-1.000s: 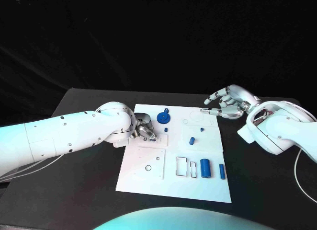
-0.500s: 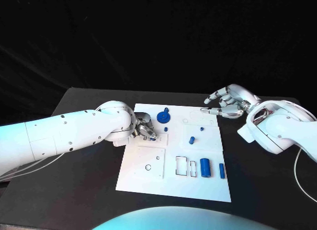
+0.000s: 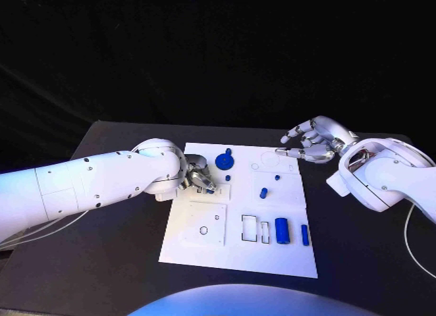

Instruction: Assemble the parts on the task board

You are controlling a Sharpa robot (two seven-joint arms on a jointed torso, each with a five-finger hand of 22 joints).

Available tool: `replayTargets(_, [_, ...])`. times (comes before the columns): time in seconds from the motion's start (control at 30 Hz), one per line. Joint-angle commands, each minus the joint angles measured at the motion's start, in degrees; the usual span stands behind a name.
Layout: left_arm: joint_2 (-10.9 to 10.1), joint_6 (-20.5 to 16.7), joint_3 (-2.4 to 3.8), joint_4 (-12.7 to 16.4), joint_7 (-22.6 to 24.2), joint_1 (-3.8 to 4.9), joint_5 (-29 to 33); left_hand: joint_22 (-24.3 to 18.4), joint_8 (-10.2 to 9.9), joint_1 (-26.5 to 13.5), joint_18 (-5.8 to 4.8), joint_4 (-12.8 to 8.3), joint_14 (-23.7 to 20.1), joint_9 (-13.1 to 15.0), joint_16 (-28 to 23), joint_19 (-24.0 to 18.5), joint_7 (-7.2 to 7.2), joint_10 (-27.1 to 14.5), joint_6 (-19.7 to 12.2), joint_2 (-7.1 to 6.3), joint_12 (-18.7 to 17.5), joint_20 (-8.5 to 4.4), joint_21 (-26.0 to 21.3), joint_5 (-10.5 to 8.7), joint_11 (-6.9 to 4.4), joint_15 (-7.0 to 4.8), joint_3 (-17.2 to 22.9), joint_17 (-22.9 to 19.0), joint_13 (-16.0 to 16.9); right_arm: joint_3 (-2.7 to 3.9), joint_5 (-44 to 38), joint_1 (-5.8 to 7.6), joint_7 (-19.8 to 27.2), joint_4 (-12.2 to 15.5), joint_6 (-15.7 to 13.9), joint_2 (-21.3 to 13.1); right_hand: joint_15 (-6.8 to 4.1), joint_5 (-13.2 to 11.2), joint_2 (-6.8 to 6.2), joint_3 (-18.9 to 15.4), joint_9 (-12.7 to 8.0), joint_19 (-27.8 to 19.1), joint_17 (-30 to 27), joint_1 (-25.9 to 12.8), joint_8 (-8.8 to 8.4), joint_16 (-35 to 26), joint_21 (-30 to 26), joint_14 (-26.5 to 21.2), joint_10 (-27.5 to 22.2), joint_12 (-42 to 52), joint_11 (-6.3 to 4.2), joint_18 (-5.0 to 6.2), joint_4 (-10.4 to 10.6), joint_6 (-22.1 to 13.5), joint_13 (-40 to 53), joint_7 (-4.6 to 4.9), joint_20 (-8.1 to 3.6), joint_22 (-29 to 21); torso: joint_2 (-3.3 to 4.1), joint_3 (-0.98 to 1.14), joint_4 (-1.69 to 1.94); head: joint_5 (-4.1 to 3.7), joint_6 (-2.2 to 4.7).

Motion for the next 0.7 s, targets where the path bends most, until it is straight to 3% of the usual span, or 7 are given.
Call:
replayTargets(0.03, [0.4,2.2,-0.41,-0.1,-0.5,-0.52,0.4,0.1,-0.3,-0.3,-1.00,-0.2,2.8,-0.1,0.2,0.3,0.05,0.4,0.6,0.41,0.2,0.02,-0.3,-0.22,0.14,-0.43,-0.5,1.7,0.2,0.00,-0.6,-0.03,0.0,0.1,0.2,0.0,-0.07,0.2,0.29,-0.3,0.1,-0.1,2.9,-0.1,0.36,-0.3,-0.3,3.5,-0.3,-0.4,-0.28,0.70,0.0,0.0,4.3,-0.27,-0.11,-0.1,0.01,-0.01,-0.01,-0.05,-0.06])
replayTargets(0.7, [0.6,2.4,-0.41,-0.6,-0.5,-0.52,0.4,0.2,-0.8,-0.8,-1.03,2.3,2.8,-0.4,0.2,0.5,0.01,0.6,1.2,0.81,0.4,-0.02,-0.4,-0.23,0.13,-0.44,-5.1,1.7,0.6,0.00,-0.6,-0.03,0.1,0.1,0.2,0.0,-0.08,0.2,0.28,-0.4,0.1,-0.1,2.9,-0.2,0.38,-0.3,-0.3,3.5,-0.3,-0.4,-0.29,0.69,0.0,0.0,4.3,-0.27,-0.12,0.0,-0.01,0.00,-0.01,-0.15,-0.28])
